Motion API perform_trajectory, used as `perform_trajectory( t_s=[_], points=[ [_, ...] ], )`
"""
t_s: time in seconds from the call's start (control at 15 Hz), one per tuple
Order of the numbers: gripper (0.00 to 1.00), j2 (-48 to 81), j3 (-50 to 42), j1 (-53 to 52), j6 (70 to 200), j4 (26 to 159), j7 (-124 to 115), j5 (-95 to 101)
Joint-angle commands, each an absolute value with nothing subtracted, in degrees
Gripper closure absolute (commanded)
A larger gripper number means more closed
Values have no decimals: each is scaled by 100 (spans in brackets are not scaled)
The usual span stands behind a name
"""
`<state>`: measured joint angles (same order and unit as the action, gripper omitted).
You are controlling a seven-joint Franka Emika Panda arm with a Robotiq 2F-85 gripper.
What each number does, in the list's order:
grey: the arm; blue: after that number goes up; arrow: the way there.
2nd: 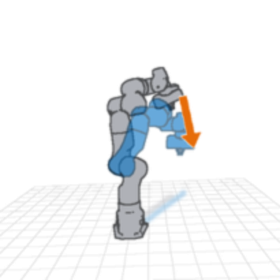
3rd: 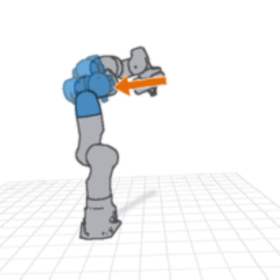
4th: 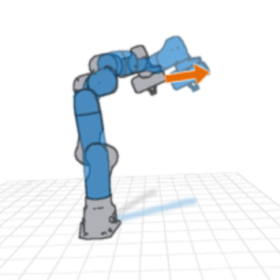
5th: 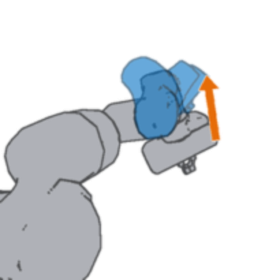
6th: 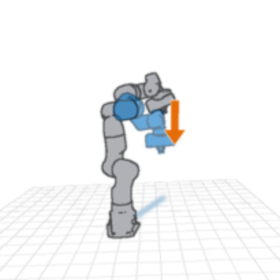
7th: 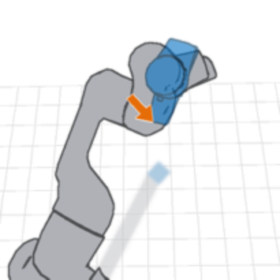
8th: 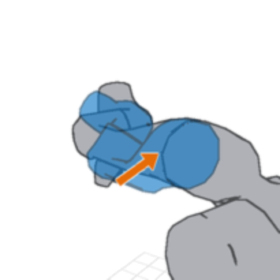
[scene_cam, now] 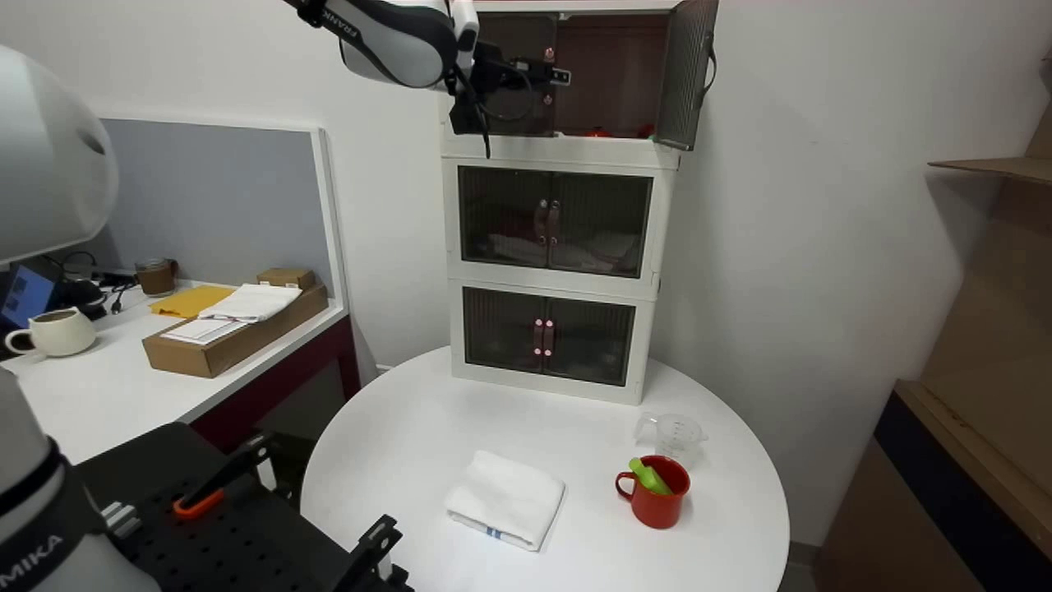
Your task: Open the top cabinet door on the left
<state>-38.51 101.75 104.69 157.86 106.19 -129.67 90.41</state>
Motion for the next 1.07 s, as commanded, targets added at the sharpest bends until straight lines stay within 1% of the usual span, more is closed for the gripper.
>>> perform_trajectory(
  t_s=[0.0,0.4,1.0],
  points=[
    [0,-3843,10284,10483,15962,10439,-12812,9120],
    [0,-3916,10378,10543,15951,10223,-12789,9112],
    [0,-3941,10516,11166,16109,9914,-12644,9022]
  ],
)
